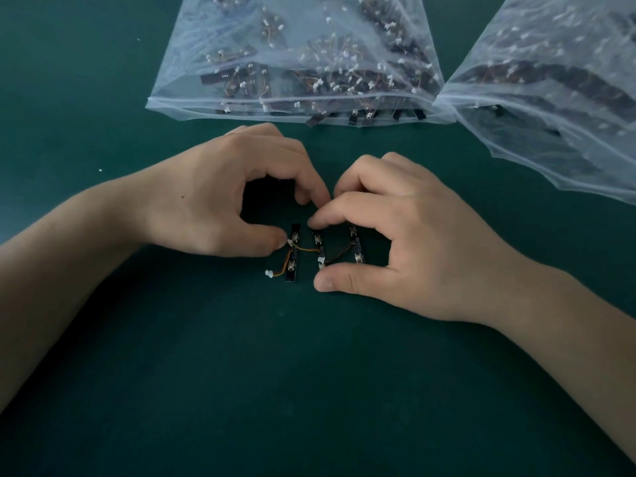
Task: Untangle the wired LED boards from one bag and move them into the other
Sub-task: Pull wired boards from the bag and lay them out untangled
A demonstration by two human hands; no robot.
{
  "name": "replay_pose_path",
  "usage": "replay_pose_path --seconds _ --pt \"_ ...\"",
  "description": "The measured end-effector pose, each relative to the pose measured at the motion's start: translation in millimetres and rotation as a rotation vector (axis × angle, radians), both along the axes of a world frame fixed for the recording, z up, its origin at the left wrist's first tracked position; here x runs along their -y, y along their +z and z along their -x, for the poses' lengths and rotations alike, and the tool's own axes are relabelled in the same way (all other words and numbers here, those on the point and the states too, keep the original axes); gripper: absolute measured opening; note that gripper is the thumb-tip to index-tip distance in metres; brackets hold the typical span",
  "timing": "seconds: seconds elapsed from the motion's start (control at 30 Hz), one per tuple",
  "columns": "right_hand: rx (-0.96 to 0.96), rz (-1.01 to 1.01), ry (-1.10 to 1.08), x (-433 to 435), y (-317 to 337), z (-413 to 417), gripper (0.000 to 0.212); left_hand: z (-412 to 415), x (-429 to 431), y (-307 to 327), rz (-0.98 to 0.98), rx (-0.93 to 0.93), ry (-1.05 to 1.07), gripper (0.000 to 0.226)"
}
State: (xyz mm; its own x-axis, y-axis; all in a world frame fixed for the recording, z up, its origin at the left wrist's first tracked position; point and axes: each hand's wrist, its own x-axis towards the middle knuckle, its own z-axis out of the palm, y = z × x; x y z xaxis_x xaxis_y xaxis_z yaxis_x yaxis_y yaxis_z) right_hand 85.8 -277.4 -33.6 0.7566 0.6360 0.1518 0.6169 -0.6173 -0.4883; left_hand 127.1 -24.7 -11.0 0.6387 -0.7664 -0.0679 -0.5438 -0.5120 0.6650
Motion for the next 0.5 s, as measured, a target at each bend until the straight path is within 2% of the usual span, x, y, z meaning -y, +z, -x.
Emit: replay_pose_path --seconds 0.23,0.33,0.5 --pt "-0.001 -0.012 -0.004 -0.5 0.3 0.0 0.054 -1.3 -0.3 5.8 0.000 -0.060 -0.034 0.056" --pt "0.007 -0.009 0.003 -0.5 0.1 0.3 0.054 -1.9 -0.4 2.7 0.022 -0.016 -0.002 0.055" --pt "-0.021 -0.065 -0.004 2.6 3.4 0.7 0.049 2.0 -0.8 -4.9 0.156 0.077 0.076 0.034"
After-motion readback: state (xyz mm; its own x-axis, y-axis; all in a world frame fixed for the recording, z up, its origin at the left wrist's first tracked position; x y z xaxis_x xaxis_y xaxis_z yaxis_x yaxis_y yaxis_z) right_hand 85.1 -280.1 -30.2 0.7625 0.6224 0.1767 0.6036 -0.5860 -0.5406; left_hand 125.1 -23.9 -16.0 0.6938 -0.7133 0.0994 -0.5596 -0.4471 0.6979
